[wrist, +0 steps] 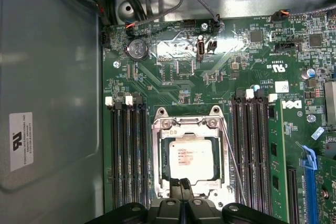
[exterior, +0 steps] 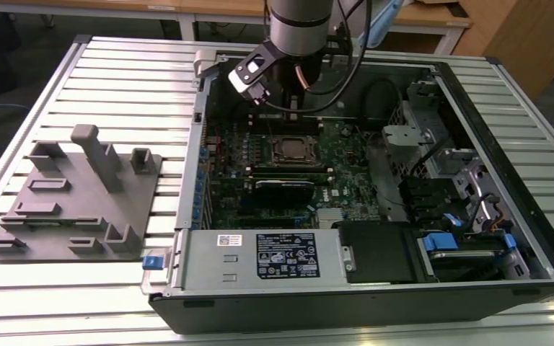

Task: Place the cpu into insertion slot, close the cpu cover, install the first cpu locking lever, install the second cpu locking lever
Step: 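Close the cpu cover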

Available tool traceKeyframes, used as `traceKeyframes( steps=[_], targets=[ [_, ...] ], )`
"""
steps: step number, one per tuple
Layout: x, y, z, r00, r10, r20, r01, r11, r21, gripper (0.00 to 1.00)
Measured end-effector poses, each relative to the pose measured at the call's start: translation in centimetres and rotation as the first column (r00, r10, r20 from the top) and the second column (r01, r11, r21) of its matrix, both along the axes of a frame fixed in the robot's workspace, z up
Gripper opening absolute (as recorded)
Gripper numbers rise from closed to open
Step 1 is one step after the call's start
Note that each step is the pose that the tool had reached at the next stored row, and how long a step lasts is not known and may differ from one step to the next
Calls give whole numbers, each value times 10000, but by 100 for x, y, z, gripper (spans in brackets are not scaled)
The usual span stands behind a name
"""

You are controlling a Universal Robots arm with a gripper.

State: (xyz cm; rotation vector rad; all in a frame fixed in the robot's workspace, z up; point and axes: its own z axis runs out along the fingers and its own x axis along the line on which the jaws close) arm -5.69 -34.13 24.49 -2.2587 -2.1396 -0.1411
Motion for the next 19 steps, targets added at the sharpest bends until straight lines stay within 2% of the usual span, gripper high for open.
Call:
traceKeyframes(
  steps=[10, 15, 19],
  targets=[
    [-21, -1, -20, 10000, -1, 0, 1, 10000, -2, 10],
    [-21, -34, -27, 10000, -1, 0, 1, 10000, -2, 10],
    [-26, -41, -39, 10000, -1, 0, 1, 10000, -6, 10]
  ],
)
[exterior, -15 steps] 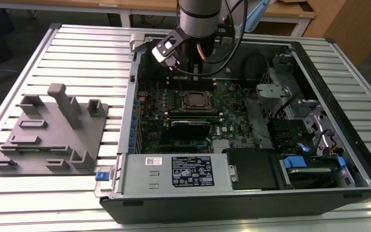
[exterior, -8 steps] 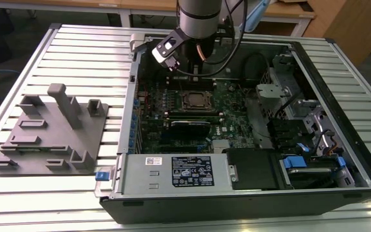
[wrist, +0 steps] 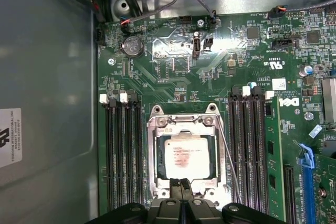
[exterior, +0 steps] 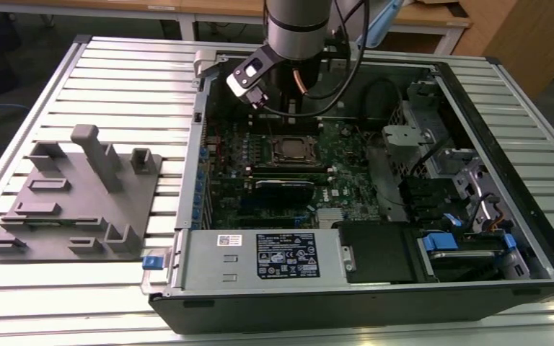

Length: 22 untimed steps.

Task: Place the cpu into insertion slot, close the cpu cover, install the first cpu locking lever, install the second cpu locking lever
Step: 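Close the cpu cover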

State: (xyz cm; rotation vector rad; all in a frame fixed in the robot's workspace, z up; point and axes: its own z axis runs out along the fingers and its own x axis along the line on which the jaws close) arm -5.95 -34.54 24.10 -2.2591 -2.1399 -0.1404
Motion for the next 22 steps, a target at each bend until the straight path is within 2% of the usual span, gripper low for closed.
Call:
traceKeyframes(
  steps=[7, 11, 13, 16, 19, 22],
  targets=[
    [-5, 0, -24, 10000, 0, -1, 0, 10000, -53, 10],
    [-5, -2, -32, 10000, 0, 1, 0, 9999, -103, 10],
    [-5, -3, -41, 10000, 0, 0, 0, 9999, -163, 10],
    [-6, -4, -43, 10000, 8, 0, -8, 9998, -180, 10],
    [-6, -4, -44, 9994, 355, 0, -355, 9992, -178, 10],
    [-6, -4, -45, 9960, 894, 1, -894, 9958, -178, 10]
  ],
)
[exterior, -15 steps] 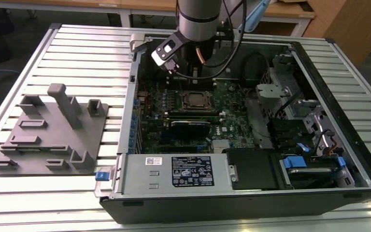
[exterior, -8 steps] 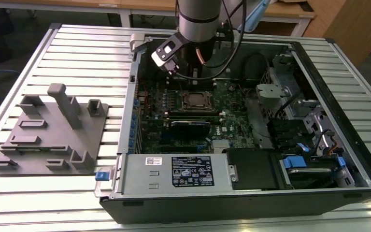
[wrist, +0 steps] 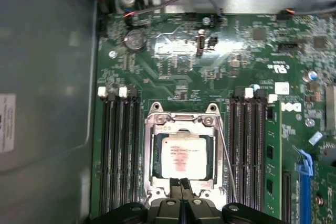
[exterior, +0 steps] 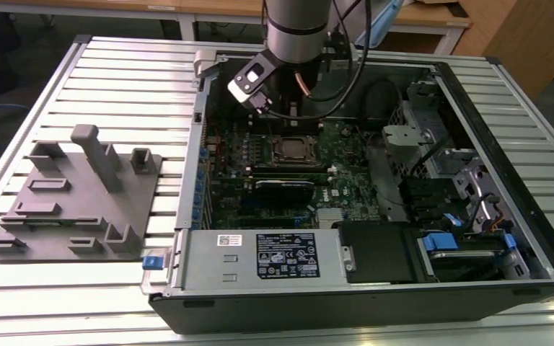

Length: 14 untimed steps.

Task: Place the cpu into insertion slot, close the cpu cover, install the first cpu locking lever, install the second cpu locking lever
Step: 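Close the cpu cover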

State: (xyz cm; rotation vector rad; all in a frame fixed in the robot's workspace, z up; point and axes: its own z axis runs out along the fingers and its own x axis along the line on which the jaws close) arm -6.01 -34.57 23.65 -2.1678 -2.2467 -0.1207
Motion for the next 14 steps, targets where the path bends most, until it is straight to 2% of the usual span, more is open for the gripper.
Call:
traceKeyframes(
  steps=[4, 7, 11, 14],
  targets=[
    [0, -1, -1, 9981, 623, -2, -623, 9981, -19, 10],
    [0, 0, -4, 9943, 1063, -1, -1063, 9943, -23, 10],
    [0, 0, -8, 9850, 1727, -1, -1727, 9850, -24, 10],
    [0, 0, -10, 9749, 2225, -2, -2225, 9749, -26, 10]
  ],
)
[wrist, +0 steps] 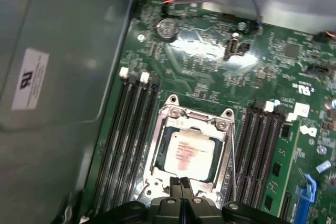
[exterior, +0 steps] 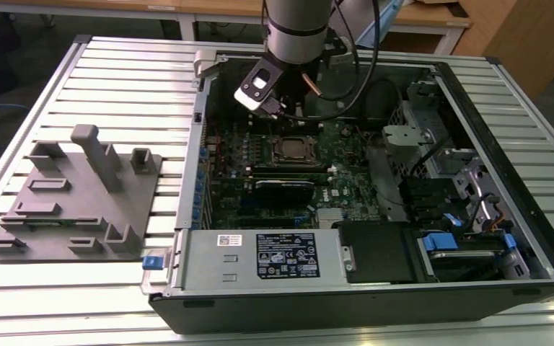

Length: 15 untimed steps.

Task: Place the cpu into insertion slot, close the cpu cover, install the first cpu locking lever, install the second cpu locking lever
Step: 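Close the cpu cover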

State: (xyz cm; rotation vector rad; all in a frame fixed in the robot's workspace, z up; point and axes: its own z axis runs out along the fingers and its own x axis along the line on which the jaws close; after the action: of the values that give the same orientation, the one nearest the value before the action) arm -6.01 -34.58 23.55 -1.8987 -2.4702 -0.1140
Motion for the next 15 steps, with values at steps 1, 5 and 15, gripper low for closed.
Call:
traceKeyframes(
  steps=[1, 5, 15],
  targets=[
    [0, 0, -1, 9998, 182, 0, -182, 9998, 0, 10],
    [0, 0, -4, 9958, 911, 0, -911, 9958, 0, 10],
    [0, 0, -12, 9636, 2674, -1, -2674, 9636, 0, 10]
  ],
)
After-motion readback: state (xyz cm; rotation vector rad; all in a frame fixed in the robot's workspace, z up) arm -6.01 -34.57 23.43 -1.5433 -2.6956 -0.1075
